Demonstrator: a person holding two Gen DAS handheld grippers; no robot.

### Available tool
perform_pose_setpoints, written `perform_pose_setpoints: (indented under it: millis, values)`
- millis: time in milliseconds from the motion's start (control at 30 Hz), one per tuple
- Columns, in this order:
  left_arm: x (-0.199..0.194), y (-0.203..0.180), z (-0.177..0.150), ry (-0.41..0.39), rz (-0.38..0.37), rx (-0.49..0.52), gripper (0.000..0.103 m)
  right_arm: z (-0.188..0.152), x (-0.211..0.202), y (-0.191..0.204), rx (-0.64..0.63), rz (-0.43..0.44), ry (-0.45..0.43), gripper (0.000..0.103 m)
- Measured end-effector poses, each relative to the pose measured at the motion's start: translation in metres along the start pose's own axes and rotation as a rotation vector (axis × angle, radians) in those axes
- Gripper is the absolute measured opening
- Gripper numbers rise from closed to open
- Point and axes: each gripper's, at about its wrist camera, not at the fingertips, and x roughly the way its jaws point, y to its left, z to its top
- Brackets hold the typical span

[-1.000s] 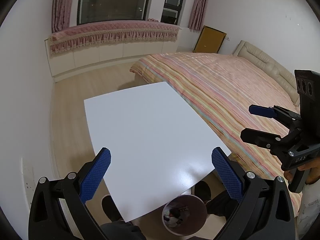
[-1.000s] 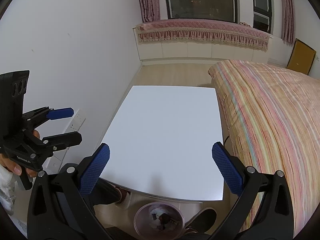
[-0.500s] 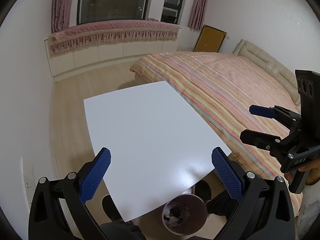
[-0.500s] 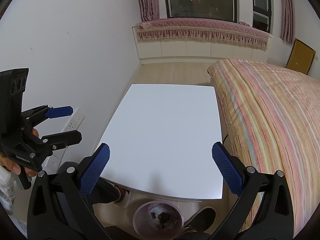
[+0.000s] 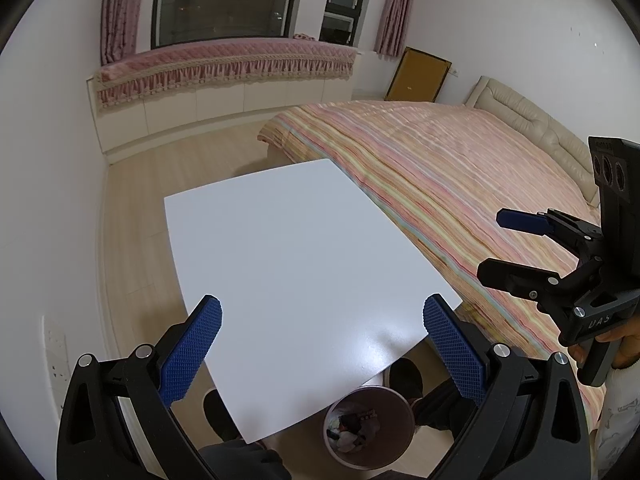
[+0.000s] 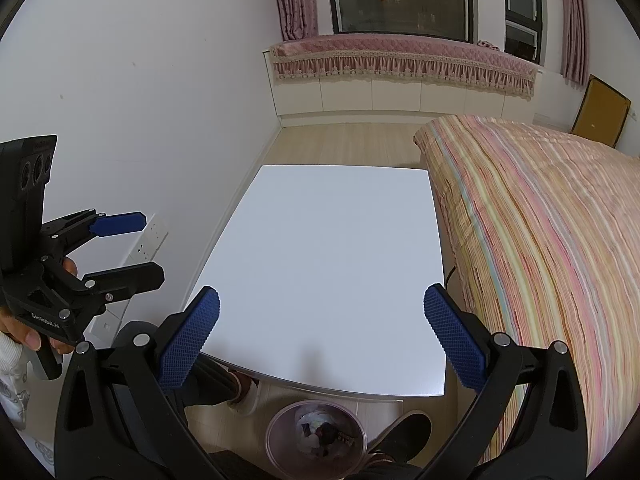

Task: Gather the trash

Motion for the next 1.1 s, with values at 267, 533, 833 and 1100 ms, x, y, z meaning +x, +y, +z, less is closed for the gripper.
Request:
perform_pose_setpoints:
  millis: [267, 533, 833, 1100]
  values:
    - [0.0024, -0.0009, -0.0028, 0.006, -0.001, 0.002, 0.097, -0.0024, 0.0039, 0.0014, 0.002, -0.002, 0.010, 0.100]
    - [0.0035, -0.0011, -0.0029, 0.006, -0.001, 0.004, 0.097, -0.0027, 0.0044, 0.0014, 0.001, -0.003, 0.010, 0.100]
    - [0.0012, -0.0035, -0.0029, 0.005, -0.005, 0.010, 0.097, -0.0027, 0.0043, 0.0015, 0.000, -0.005, 0.010, 0.100]
    - [0.0030, -0.0027, -0.0005, 0.005, -0.009, 0.012, 0.097, -0.0021, 0.0052, 0.0016, -0.002, -0.004, 0.013, 0.100]
